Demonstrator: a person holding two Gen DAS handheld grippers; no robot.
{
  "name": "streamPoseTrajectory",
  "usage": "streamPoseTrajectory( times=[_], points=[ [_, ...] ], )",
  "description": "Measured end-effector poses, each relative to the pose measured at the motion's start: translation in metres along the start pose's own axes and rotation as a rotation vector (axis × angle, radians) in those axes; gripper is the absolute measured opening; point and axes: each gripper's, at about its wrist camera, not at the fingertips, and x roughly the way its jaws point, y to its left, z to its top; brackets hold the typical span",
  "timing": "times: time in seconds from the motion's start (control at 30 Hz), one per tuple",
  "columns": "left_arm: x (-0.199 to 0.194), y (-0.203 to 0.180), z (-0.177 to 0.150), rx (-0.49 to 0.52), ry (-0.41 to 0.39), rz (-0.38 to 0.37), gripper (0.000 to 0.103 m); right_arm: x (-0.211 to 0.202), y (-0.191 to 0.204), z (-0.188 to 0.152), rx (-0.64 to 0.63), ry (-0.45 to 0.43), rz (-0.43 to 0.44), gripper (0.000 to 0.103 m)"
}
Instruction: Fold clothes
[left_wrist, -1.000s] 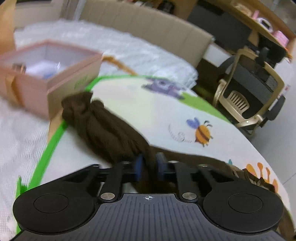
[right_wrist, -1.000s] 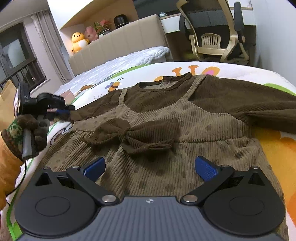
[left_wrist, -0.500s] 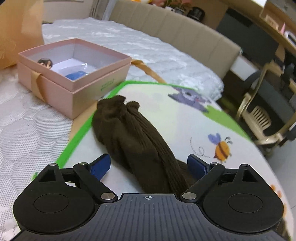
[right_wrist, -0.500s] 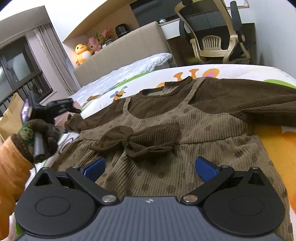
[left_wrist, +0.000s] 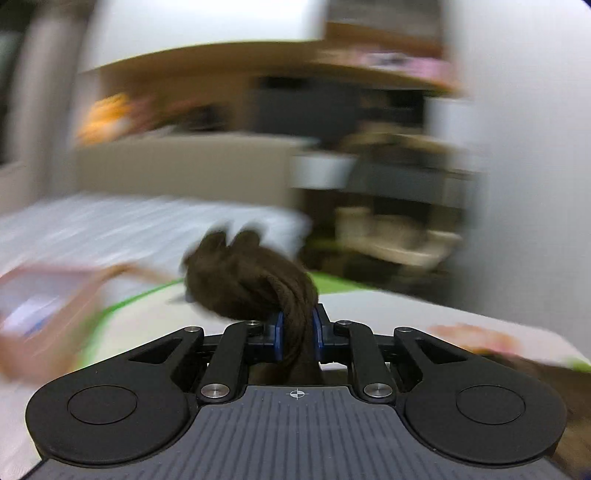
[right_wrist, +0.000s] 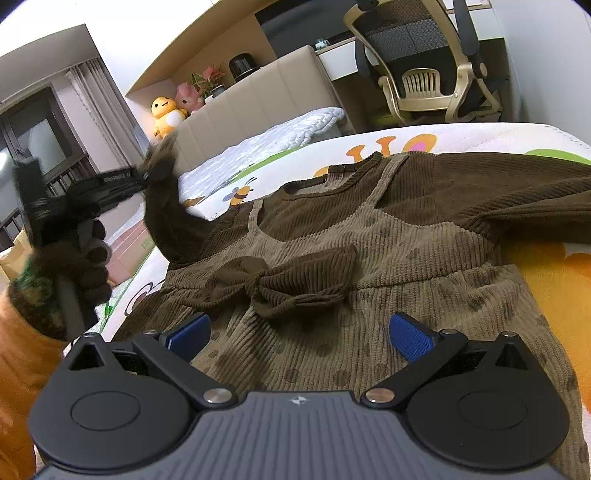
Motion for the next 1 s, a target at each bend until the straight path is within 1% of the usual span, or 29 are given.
streamPoseTrajectory(
  times=[0.03,0.07,0.1,0.13,0.17,0.2,0.27,0.3,0.4,0.5,0.53,0.57,0.6,0.67,0.7,0.73,0.77,0.8,0.83,0.97,1.0],
  points=[
    [-0.003,-0.014,-0.003,0.038,0.015,-0.085,0.029,0.0,0.001,0.0,-0.003,0.001,-0.003,0.103],
    [-0.004,-0.024,-0.01,0.052,0.05,-0.155,0.032,0.001,0.001,0.0,-0.007,0.003,-0.006,0.103],
    [-0.004,-0.034,-0.017,0.065,0.085,-0.225,0.049,0.001,0.002,0.001,-0.011,0.006,-0.01,0.103],
    [-0.003,-0.044,-0.027,0.08,0.126,-0.278,0.067,0.001,0.002,0.002,-0.016,0.012,-0.015,0.103],
    [-0.002,-0.051,-0.036,0.092,0.151,-0.307,0.073,0.001,0.003,0.003,-0.021,0.018,-0.02,0.103],
    [-0.002,-0.057,-0.044,0.102,0.164,-0.316,0.081,0.0,0.005,0.005,-0.03,0.02,-0.028,0.103],
    [-0.001,-0.063,-0.056,0.112,0.174,-0.317,0.087,-0.007,0.01,0.015,-0.063,0.009,-0.053,0.103],
    [0.0,-0.062,-0.06,0.105,0.177,-0.314,0.093,-0.011,0.012,0.021,-0.08,0.001,-0.061,0.103],
    [0.004,-0.05,-0.065,0.052,0.186,-0.317,0.094,-0.018,0.02,0.05,-0.132,-0.04,-0.076,0.103],
    [0.01,-0.041,-0.068,-0.016,0.192,-0.32,0.095,0.001,0.028,0.08,-0.167,-0.047,-0.145,0.102],
    [0.011,-0.038,-0.067,-0.039,0.193,-0.325,0.095,0.012,0.028,0.086,-0.173,-0.04,-0.166,0.097],
    [0.011,-0.036,-0.068,-0.057,0.194,-0.327,0.096,0.026,0.026,0.093,-0.175,-0.029,-0.19,0.089],
    [0.011,-0.034,-0.067,-0.072,0.196,-0.327,0.096,0.04,0.023,0.098,-0.169,-0.015,-0.21,0.085],
    [0.011,-0.029,-0.067,-0.099,0.202,-0.326,0.096,0.072,0.015,0.103,-0.13,0.027,-0.241,0.069],
    [0.011,-0.027,-0.067,-0.111,0.204,-0.324,0.097,0.087,0.011,0.105,-0.112,0.05,-0.251,0.063],
    [0.012,-0.026,-0.066,-0.121,0.206,-0.323,0.097,0.099,0.01,0.104,-0.105,0.072,-0.254,0.047],
    [0.012,-0.024,-0.066,-0.129,0.205,-0.32,0.097,0.106,0.014,0.103,-0.113,0.081,-0.26,0.037],
    [0.011,-0.023,-0.066,-0.137,0.205,-0.318,0.097,0.113,0.017,0.102,-0.122,0.089,-0.267,0.031],
    [0.011,-0.021,-0.065,-0.145,0.204,-0.315,0.098,0.117,0.023,0.103,-0.144,0.082,-0.271,0.023],
    [0.011,-0.017,-0.064,-0.171,0.197,-0.301,0.099,0.102,0.062,0.122,-0.304,-0.065,-0.261,0.021],
    [0.011,-0.016,-0.064,-0.177,0.195,-0.297,0.099,0.101,0.066,0.127,-0.318,-0.077,-0.265,0.021]
  ],
)
